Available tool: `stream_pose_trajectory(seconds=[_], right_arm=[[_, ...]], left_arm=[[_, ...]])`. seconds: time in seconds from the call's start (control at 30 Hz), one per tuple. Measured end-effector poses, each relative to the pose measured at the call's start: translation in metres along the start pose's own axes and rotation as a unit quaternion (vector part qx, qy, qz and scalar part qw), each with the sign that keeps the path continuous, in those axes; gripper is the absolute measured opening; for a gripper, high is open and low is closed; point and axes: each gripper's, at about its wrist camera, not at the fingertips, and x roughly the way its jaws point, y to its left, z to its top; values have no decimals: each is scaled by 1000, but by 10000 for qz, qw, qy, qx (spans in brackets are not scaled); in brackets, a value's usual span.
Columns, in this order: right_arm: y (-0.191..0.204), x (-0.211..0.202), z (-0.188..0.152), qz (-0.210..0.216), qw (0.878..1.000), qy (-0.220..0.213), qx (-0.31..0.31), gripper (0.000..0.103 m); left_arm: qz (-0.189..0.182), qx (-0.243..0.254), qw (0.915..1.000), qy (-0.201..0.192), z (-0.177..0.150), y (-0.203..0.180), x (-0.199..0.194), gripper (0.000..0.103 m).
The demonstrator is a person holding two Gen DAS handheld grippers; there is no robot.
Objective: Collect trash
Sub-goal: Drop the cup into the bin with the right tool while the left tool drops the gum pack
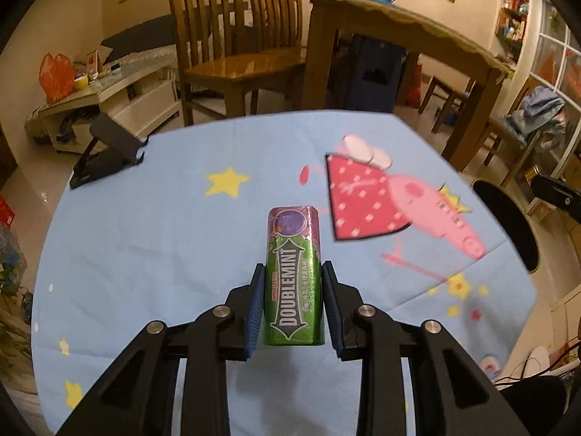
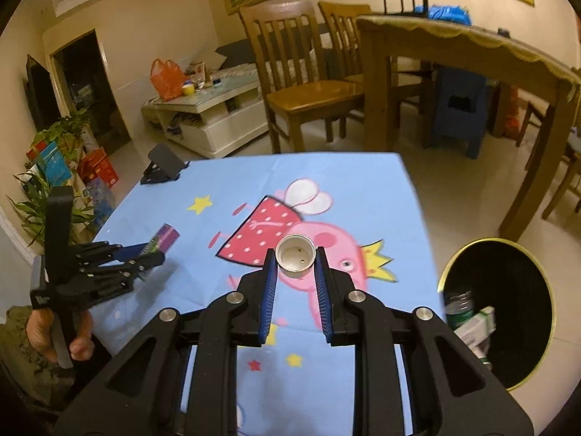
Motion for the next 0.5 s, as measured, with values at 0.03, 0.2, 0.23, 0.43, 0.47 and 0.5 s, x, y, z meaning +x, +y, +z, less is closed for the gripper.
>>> stream_pose_trajectory(seconds=[0.03, 0.2, 0.23, 0.43, 0.47, 0.5], right_arm=[[-4, -5, 0, -58, 10000, -52, -11, 21], [-39, -12, -11, -311, 9993, -12, 185, 21], [-50, -11, -17, -373, 9990, 45, 260, 21], [-98, -26, -43, -790, 9956, 73, 493, 21], [-106, -32, -44, -859, 9949, 28, 521, 21], [-111, -38, -44, -909, 9944, -6, 537, 21]], left_arm=[[-42, 23, 10000, -44, 4, -4, -4, 29], [-171, 287, 9993, -194, 15, -35, -15, 29], [-199, 343, 9990, -185, 15, -42, -15, 29], [-460, 734, 9962, -100, 25, -95, -2, 29], [-492, 808, 9954, -128, 28, -105, -1, 29], [-538, 919, 9942, -178, 33, -120, 1, 29]])
